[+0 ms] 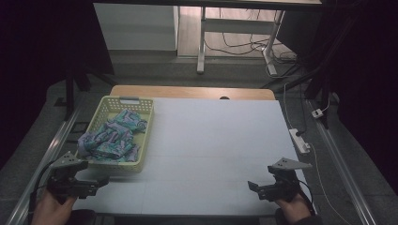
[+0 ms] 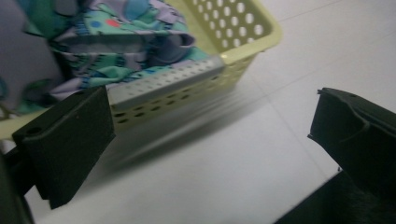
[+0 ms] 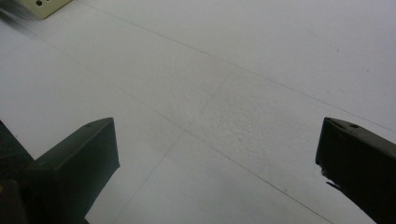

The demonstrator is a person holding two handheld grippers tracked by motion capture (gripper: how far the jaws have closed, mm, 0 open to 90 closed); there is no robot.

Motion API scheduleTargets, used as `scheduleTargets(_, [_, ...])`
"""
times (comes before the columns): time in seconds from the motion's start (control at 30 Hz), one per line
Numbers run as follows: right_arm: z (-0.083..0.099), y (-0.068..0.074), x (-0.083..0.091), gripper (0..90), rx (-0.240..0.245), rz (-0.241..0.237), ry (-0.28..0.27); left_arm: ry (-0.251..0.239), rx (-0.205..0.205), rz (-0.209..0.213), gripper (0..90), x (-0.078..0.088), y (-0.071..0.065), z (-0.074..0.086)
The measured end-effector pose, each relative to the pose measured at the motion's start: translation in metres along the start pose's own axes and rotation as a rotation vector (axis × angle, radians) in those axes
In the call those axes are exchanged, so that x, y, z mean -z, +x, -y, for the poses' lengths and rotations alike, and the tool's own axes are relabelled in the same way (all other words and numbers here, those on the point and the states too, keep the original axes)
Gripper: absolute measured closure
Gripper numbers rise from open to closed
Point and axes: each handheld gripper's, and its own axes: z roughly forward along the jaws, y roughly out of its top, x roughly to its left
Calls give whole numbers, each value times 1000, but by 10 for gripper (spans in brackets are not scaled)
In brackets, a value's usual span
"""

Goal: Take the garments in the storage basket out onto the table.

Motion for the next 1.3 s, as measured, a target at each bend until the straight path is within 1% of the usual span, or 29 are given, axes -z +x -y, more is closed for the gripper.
scheduleTargets(0.03, [0, 0, 0, 0, 0, 0, 0, 0, 0, 0, 0, 0, 0, 0])
scheduleTargets(0.1, [0, 0, 0, 0, 2, 0, 3, -10, -3, -14, 0, 1, 4, -1])
scheduleTargets(0.2, [0, 0, 0, 0, -1, -1, 3, -5, 15, -28, 0, 1, 12, -3])
scheduleTargets(0.23, [0, 0, 0, 0, -1, 0, 4, 3, 25, -33, 0, 2, 14, -3])
scheduleTargets(0.3, [0, 0, 0, 0, -1, -1, 6, 7, 27, -36, 0, 2, 18, -4])
scheduleTargets(0.43, [0, 0, -1, 0, -2, -1, 8, 15, 35, -67, 0, 2, 26, -10])
scheduleTargets(0.53, [0, 0, -1, 0, -2, -1, 9, 19, 51, -82, 0, 2, 34, -13])
scheduleTargets(0.67, [-1, -1, -1, 0, -6, -2, 11, 18, 59, -66, 1, 0, 45, -19])
scheduleTargets(0.73, [-1, 0, -1, 0, -5, -2, 12, 33, 54, -56, 1, -5, 48, -22])
scheduleTargets(0.77, [-1, -1, -2, 0, -4, -2, 13, 47, 48, -55, 1, -11, 50, -26])
scheduleTargets(0.8, [-1, -1, -2, 0, -4, -2, 13, 47, 48, -55, 1, -11, 50, -26])
scheduleTargets(0.93, [-1, -1, -2, 0, -7, -5, 15, 66, 35, -55, 4, -22, 54, -35])
scheduleTargets(1.07, [-1, -1, -2, 0, -10, -5, 16, 87, 25, -37, 9, -32, 58, -46])
scheduleTargets(1.17, [-1, -1, -2, 0, -9, -5, 16, 116, 20, -20, 11, -43, 63, -55])
scheduleTargets(1.2, [-1, -1, -2, 0, -9, -3, 17, 147, 15, -10, 12, -52, 65, -60])
scheduleTargets(1.23, [-1, -1, -2, 0, -9, -3, 15, 147, 15, -10, 12, -52, 65, -60])
scheduleTargets(1.27, [-1, -1, -2, 0, -9, -2, 15, 185, 7, -1, 12, -62, 65, -67])
scheduleTargets(1.3, [-1, -1, -2, 0, -9, -2, 16, 185, 7, -1, 11, -62, 65, -67])
